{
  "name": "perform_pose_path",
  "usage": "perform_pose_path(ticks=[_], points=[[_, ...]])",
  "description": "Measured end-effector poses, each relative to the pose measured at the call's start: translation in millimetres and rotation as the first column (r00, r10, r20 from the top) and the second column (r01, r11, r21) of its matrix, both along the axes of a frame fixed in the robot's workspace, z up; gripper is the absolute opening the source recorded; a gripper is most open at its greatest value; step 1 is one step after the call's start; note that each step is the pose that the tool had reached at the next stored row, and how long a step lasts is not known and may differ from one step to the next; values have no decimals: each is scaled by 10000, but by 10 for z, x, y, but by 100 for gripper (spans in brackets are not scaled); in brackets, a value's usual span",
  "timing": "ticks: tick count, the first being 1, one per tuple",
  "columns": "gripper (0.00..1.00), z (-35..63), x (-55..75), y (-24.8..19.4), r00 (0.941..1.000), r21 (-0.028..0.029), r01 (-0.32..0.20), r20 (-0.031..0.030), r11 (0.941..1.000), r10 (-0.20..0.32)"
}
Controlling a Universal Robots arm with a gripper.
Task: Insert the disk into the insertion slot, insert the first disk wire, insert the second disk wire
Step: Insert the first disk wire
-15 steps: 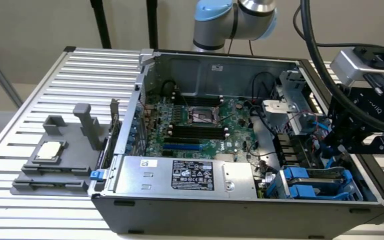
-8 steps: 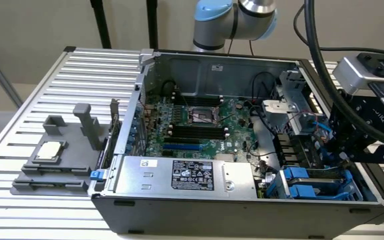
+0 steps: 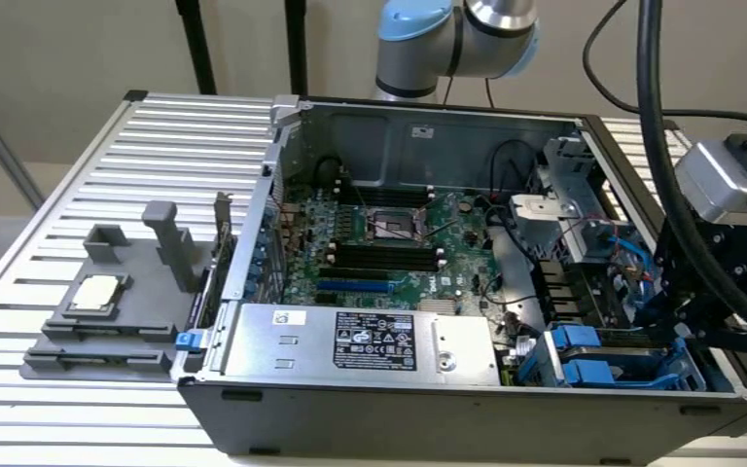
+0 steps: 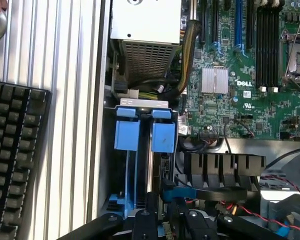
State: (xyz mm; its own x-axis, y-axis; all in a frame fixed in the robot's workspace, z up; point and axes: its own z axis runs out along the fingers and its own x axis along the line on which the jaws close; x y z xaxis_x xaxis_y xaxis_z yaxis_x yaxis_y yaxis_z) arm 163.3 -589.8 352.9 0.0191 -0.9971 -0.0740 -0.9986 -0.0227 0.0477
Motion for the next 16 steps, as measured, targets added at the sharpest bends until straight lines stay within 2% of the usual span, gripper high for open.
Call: perform_pose_path(ticks=[4, 8, 11, 13, 16], points=[[27, -16, 68, -53, 10000, 204, -1, -7, 9998, 1], [27, -33, 101, -68, 10000, 438, -10, -10, 9990, 11], [27, -49, 106, -73, 10000, 580, -55, -13, 9983, 56], [27, -63, 108, -75, 9999, 636, -101, -18, 9979, 103], [27, -74, 116, -77, 9998, 675, -186, -22, 9975, 188]])
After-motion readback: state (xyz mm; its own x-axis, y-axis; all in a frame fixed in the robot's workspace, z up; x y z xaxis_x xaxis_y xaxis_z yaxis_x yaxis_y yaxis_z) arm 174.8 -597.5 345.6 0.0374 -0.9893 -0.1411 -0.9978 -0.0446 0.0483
